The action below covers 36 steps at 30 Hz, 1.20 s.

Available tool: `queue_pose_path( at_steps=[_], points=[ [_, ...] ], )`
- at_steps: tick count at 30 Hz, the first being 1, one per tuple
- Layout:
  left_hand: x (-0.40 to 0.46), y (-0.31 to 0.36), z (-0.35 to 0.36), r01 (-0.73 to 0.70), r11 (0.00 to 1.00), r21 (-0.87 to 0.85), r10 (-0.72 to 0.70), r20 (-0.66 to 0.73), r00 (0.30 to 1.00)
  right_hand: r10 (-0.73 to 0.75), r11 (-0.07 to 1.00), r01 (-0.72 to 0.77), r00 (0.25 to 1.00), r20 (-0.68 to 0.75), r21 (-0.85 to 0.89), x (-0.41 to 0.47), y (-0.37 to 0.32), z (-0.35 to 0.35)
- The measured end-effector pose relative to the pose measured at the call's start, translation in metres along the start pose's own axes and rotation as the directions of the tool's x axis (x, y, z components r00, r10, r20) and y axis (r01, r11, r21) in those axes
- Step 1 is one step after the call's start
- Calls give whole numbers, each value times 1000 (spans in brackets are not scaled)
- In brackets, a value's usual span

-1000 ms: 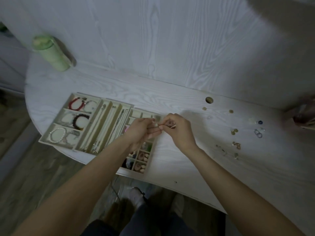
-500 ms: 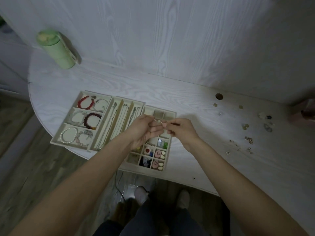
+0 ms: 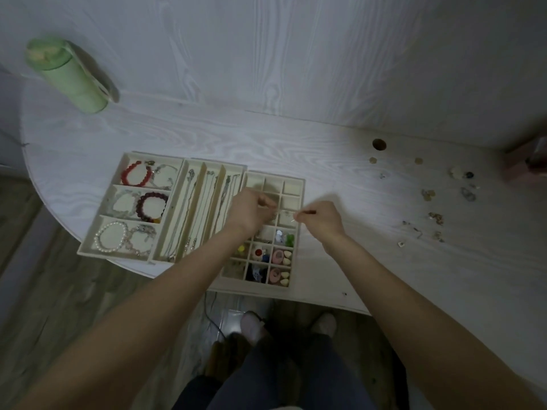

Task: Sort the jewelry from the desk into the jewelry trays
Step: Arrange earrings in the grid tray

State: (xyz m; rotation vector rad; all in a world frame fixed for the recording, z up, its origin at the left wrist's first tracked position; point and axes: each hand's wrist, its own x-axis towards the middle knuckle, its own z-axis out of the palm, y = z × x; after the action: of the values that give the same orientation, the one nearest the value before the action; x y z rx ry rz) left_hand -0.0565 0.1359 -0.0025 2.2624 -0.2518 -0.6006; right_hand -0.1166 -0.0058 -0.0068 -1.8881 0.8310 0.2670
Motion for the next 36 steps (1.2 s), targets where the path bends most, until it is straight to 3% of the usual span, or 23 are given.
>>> queue_pose_path(
  at_steps=[7, 15, 21, 26, 29, 32, 36],
  points=[
    [5, 0, 25, -41, 973, 226, 60, -77, 995, 27, 999, -31, 995, -93, -36, 4, 14, 6],
    [9, 4, 35, -78, 831, 550, 144, -78, 986, -15, 984, -8, 992, -128, -179, 5, 11, 14],
    [10, 5, 34, -53, 847, 530, 114, -83, 990, -49, 969, 16, 990, -130, -245, 4, 9, 13],
    [-1, -5, 19, -174, 888, 427, 217, -55, 975, -147, 903, 84, 982, -119, -422, -3, 1, 13],
    [-8, -8, 11, -305, 761, 573, 298, 109, 948, -209, 818, 135, 975, -70, -560, -6, -2, 16],
    [-9, -7, 10, -342, 588, 733, 293, 201, 935, -258, 727, 183, 966, -16, -662, -7, 0, 20],
    [-9, -2, 10, -370, 518, 771, 314, 231, 921, -284, 670, 234, 958, 48, -705, -8, 3, 20]
  ],
)
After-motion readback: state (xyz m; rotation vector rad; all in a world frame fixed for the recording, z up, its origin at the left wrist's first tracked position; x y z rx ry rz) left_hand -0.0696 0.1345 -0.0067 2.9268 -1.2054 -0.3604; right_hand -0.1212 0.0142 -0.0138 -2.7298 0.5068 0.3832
